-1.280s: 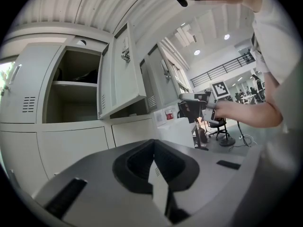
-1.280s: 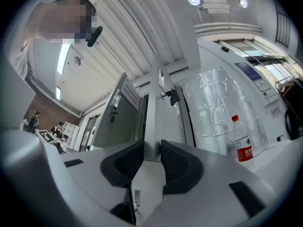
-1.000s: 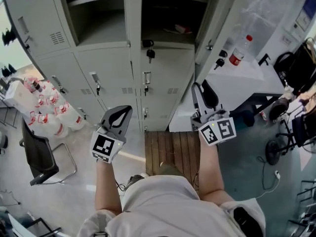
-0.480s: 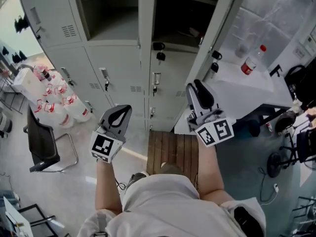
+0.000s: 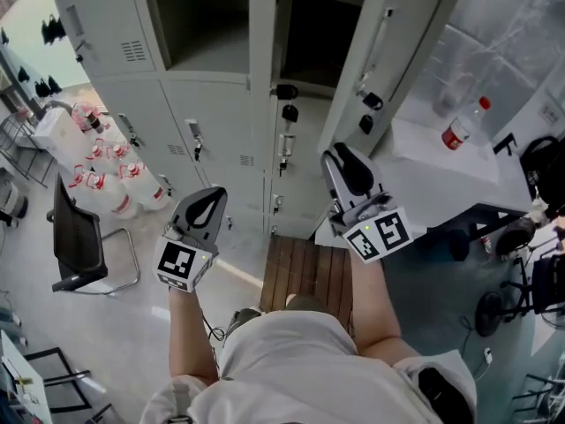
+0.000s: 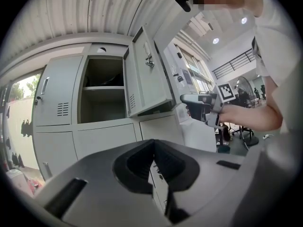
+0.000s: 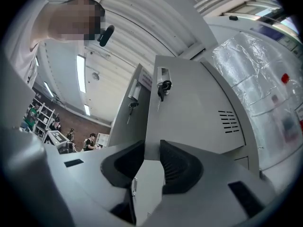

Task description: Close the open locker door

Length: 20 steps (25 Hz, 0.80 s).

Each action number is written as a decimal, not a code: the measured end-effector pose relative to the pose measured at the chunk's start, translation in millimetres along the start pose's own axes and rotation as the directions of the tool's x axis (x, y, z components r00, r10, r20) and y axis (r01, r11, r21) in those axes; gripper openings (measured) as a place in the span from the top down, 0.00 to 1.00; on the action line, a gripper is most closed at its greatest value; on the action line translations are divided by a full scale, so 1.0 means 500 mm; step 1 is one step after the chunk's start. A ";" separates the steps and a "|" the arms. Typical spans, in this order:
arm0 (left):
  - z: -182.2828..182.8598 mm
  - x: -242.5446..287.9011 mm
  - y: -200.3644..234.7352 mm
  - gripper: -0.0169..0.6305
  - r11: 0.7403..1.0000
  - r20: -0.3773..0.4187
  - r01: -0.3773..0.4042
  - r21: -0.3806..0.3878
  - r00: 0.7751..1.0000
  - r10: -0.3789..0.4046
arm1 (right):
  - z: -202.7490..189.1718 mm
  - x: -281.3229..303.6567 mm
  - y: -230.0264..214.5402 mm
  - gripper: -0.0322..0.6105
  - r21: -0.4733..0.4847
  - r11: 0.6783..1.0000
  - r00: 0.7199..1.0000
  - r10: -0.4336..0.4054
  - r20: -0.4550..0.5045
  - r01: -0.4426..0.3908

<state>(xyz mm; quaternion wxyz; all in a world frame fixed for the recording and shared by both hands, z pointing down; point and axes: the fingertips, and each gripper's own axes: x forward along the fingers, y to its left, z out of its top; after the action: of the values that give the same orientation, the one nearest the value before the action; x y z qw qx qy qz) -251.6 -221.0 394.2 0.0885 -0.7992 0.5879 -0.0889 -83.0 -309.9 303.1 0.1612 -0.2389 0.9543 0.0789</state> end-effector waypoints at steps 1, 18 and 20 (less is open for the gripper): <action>0.002 0.000 0.004 0.97 1.000 -0.002 -0.010 0.000 1.000 0.010 | -0.002 0.007 0.001 0.77 0.003 1.000 1.000 0.014 -0.001 -0.014; -0.007 0.010 0.040 0.97 0.987 -0.061 -0.157 0.014 0.986 0.158 | -0.045 0.098 -0.103 0.85 0.064 0.995 0.997 0.076 0.007 -0.076; -0.007 0.013 0.044 0.97 0.985 -0.066 -0.174 0.018 0.982 0.175 | -0.053 0.107 -0.118 0.85 0.070 0.994 0.997 0.078 0.004 -0.078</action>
<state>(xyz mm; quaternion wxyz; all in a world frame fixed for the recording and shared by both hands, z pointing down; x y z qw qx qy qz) -271.0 -233.9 392.5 0.0809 -0.7405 0.6578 -0.1115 -106.1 -390.4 305.0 0.1671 -0.1957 0.9649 0.0516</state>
